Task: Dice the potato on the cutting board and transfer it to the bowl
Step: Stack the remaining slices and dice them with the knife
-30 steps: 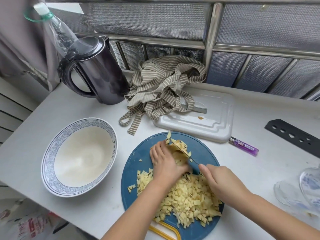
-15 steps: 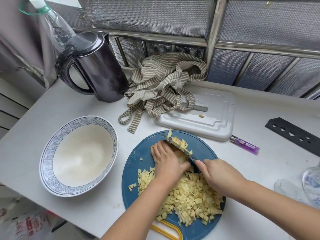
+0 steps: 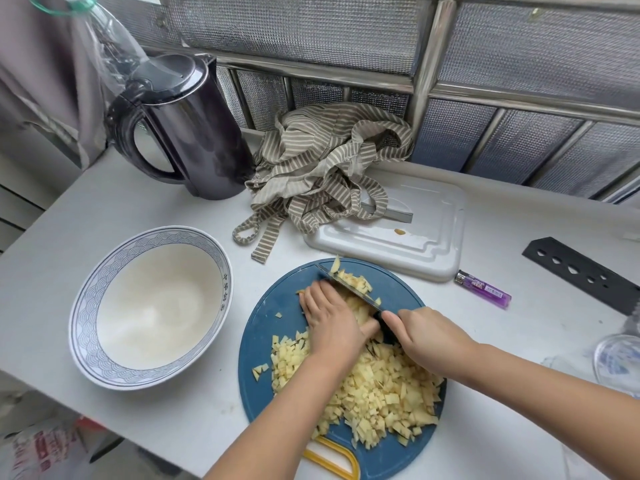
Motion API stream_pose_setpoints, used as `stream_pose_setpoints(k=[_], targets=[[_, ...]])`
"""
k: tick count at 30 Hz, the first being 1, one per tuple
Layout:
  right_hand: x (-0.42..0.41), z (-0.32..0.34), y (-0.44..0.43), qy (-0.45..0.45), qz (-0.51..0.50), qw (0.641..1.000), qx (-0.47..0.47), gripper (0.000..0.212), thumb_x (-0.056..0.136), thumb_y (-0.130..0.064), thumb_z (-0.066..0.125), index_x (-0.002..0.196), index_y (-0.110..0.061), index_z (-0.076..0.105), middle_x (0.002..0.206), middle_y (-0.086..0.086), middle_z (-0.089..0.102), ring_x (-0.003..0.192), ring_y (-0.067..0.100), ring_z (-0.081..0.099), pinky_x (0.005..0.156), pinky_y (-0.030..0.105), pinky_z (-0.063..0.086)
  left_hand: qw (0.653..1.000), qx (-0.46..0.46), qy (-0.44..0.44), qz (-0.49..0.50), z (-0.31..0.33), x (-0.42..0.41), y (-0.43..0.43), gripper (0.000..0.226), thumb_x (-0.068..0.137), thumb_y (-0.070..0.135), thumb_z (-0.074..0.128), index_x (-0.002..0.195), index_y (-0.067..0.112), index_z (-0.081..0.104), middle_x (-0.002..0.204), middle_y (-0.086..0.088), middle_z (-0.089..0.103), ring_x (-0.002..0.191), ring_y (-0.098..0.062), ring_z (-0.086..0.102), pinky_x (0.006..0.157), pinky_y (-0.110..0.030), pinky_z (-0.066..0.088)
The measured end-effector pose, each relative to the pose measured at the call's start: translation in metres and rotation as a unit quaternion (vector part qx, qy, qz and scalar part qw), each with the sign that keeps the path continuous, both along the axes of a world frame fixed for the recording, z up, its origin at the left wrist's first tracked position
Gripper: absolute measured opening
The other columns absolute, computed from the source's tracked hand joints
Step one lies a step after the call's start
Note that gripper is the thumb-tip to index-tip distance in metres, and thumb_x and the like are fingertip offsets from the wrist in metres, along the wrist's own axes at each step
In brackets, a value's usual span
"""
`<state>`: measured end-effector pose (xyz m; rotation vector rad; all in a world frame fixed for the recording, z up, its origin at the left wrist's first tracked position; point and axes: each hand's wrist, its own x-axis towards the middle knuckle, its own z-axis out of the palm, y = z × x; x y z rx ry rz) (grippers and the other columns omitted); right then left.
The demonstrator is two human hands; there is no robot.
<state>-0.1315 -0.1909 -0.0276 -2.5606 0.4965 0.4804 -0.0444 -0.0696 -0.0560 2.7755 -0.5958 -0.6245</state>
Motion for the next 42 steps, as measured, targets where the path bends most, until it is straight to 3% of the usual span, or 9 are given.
stream_pose_setpoints(k=[10, 15, 20, 25, 30, 34, 36, 40, 42], targets=[[0.008, -0.008, -0.006, -0.009, -0.011, 0.999, 0.033, 0.057, 0.102, -0.048, 0.021, 0.064, -0.011, 0.041, 0.060, 0.003, 0.046, 0.058, 0.018, 0.043, 0.067, 0.036, 0.039, 1.000, 0.001, -0.009, 0.007, 0.003, -0.002, -0.002, 0.108, 0.085, 0.064, 0.054, 0.146, -0.008, 0.000, 0.154, -0.023, 0.007, 0.145, -0.036, 0.001, 0.119, -0.043, -0.002], [0.033, -0.006, -0.003, -0.023, 0.005, 0.998, 0.063, 0.062, 0.103, -0.045, 0.021, 0.068, -0.002, 0.049, 0.067, 0.013, 0.056, 0.065, 0.025, 0.050, 0.073, 0.039, 0.044, 1.000, 0.006, -0.012, 0.005, 0.005, -0.003, -0.003, 0.105, 0.086, 0.064, 0.048, 0.146, -0.007, 0.000, 0.152, -0.022, 0.009, 0.144, -0.036, 0.003, 0.119, -0.043, -0.002], [0.041, -0.007, -0.002, -0.028, 0.023, 0.998, 0.055, 0.059, 0.103, -0.046, 0.022, 0.064, -0.007, 0.044, 0.064, 0.010, 0.052, 0.060, 0.021, 0.046, 0.069, 0.039, 0.043, 1.000, 0.011, -0.018, 0.010, 0.005, -0.002, -0.004, 0.103, 0.086, 0.065, 0.048, 0.146, -0.005, 0.001, 0.151, -0.019, 0.010, 0.144, -0.034, 0.004, 0.119, -0.043, -0.002], [0.010, -0.001, -0.015, -0.002, 0.008, 0.999, 0.049, 0.056, 0.103, -0.047, 0.023, 0.062, -0.012, 0.037, 0.059, 0.003, 0.044, 0.054, 0.014, 0.039, 0.055, 0.027, 0.031, 0.999, 0.029, -0.017, -0.003, 0.006, -0.001, -0.002, 0.109, 0.084, 0.067, 0.050, 0.146, -0.006, -0.002, 0.152, -0.021, 0.009, 0.145, -0.035, 0.002, 0.117, -0.044, -0.009], [-0.031, 0.006, -0.026, -0.008, -0.076, 0.992, 0.104, 0.054, 0.100, -0.049, 0.028, 0.062, -0.013, 0.037, 0.058, -0.001, 0.043, 0.052, 0.011, 0.037, 0.057, 0.025, 0.031, 0.998, -0.048, -0.019, 0.022, 0.004, -0.001, 0.005, 0.109, 0.079, 0.068, 0.056, 0.148, 0.002, 0.003, 0.151, -0.015, 0.012, 0.143, -0.031, 0.004, 0.119, -0.042, -0.004], [-0.036, 0.018, -0.019, -0.057, -0.072, 0.990, 0.109, 0.054, 0.097, -0.052, 0.025, 0.062, -0.012, 0.037, 0.056, 0.000, 0.042, 0.050, 0.010, 0.034, 0.056, 0.024, 0.031, 0.996, -0.083, 0.018, 0.039, 0.005, -0.004, 0.014, 0.122, 0.075, 0.070, 0.059, 0.150, 0.003, -0.009, 0.157, -0.012, -0.004, 0.145, -0.030, -0.010, 0.120, -0.043, -0.002], [-0.033, 0.024, -0.012, -0.076, -0.048, 0.991, 0.103, 0.055, 0.095, -0.054, 0.023, 0.062, -0.013, 0.037, 0.056, 0.000, 0.040, 0.050, 0.010, 0.033, 0.056, 0.025, 0.031, 0.996, -0.077, 0.019, 0.046, 0.004, -0.007, 0.016, 0.119, 0.077, 0.073, 0.053, 0.150, 0.002, -0.009, 0.157, -0.013, -0.006, 0.145, -0.031, -0.014, 0.120, -0.044, -0.003], [-0.025, 0.025, -0.003, -0.059, -0.026, 0.995, 0.080, 0.054, 0.099, -0.051, 0.023, 0.064, -0.012, 0.037, 0.057, 0.000, 0.039, 0.053, 0.013, 0.036, 0.058, 0.027, 0.033, 0.998, -0.041, 0.020, 0.036, 0.004, -0.009, 0.015, 0.118, 0.065, 0.082, 0.013, 0.149, 0.003, -0.012, 0.156, -0.013, -0.003, 0.145, -0.032, -0.013, 0.120, -0.044, -0.003], [-0.023, 0.022, -0.001, -0.040, -0.032, 0.996, 0.074, 0.055, 0.100, -0.049, 0.022, 0.064, -0.012, 0.037, 0.058, 0.001, 0.040, 0.054, 0.014, 0.037, 0.058, 0.025, 0.033, 0.998, -0.038, 0.037, 0.036, 0.005, -0.007, 0.015, 0.119, 0.066, 0.083, 0.013, 0.149, 0.002, -0.012, 0.157, -0.014, -0.005, 0.146, -0.031, -0.014, 0.119, -0.043, -0.005]])
